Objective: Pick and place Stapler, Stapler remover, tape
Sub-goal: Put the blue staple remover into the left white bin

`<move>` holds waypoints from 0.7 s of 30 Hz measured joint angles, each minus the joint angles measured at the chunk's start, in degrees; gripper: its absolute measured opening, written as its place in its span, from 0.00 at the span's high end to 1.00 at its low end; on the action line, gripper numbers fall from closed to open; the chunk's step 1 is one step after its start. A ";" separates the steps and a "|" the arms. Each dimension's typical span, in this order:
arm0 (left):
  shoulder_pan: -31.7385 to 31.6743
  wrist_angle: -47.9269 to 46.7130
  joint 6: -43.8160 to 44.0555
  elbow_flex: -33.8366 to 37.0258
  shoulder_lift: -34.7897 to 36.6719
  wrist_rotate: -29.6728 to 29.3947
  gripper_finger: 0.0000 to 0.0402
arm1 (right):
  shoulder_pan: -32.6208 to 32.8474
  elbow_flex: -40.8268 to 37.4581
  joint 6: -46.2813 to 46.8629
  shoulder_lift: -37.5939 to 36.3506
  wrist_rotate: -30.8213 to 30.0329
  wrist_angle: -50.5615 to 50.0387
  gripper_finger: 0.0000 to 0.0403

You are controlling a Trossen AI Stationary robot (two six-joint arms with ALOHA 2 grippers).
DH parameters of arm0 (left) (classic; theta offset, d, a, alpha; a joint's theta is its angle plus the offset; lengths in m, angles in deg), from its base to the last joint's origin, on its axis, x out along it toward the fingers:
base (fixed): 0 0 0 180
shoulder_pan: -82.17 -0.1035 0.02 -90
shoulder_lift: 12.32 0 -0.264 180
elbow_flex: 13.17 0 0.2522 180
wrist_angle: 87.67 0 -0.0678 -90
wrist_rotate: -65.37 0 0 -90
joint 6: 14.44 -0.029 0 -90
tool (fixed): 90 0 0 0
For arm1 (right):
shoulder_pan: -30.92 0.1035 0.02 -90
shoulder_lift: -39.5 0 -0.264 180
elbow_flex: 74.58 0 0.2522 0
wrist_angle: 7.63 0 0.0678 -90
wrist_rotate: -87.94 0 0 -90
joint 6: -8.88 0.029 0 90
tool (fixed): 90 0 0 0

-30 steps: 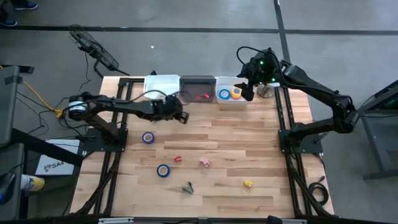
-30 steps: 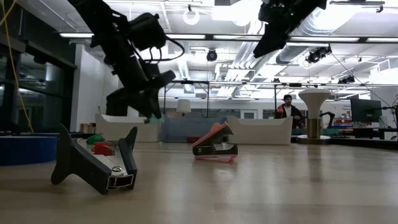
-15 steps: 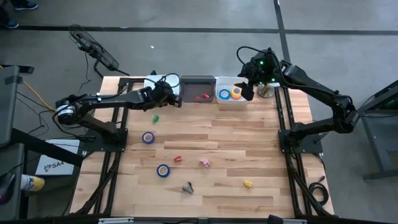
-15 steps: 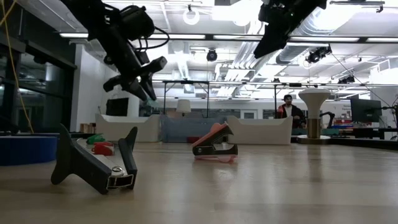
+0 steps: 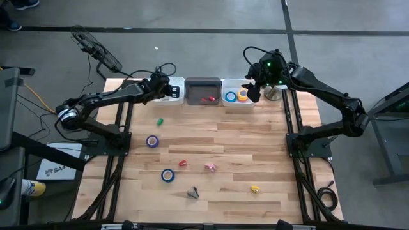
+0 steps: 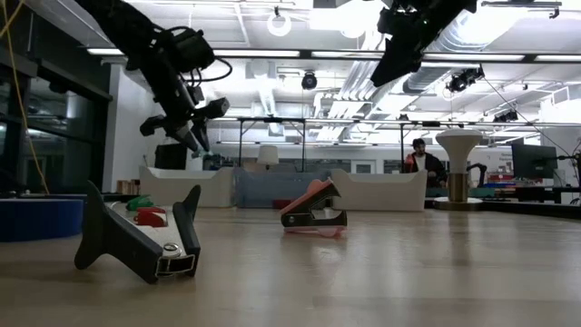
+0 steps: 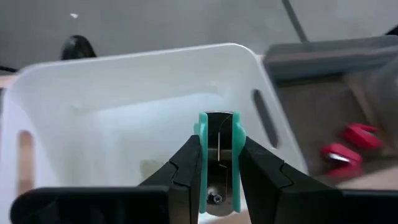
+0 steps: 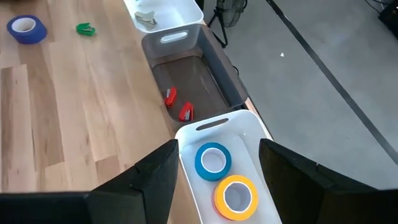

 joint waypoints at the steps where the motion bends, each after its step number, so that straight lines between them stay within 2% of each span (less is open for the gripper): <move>1: -0.81 -0.06 -1.01 0.00 -0.19 0.64 0.81 | -0.01 0.00 0.02 0.00 -0.27 0.00 0.47; 8: -5.84 -2.05 -6.87 0.00 -1.98 1.06 0.81 | 0.00 0.00 0.95 0.00 -2.53 0.00 0.47; 21: -11.05 -2.03 -5.30 -0.02 -7.08 0.93 0.81 | -0.01 0.00 6.13 0.02 -5.60 0.16 0.47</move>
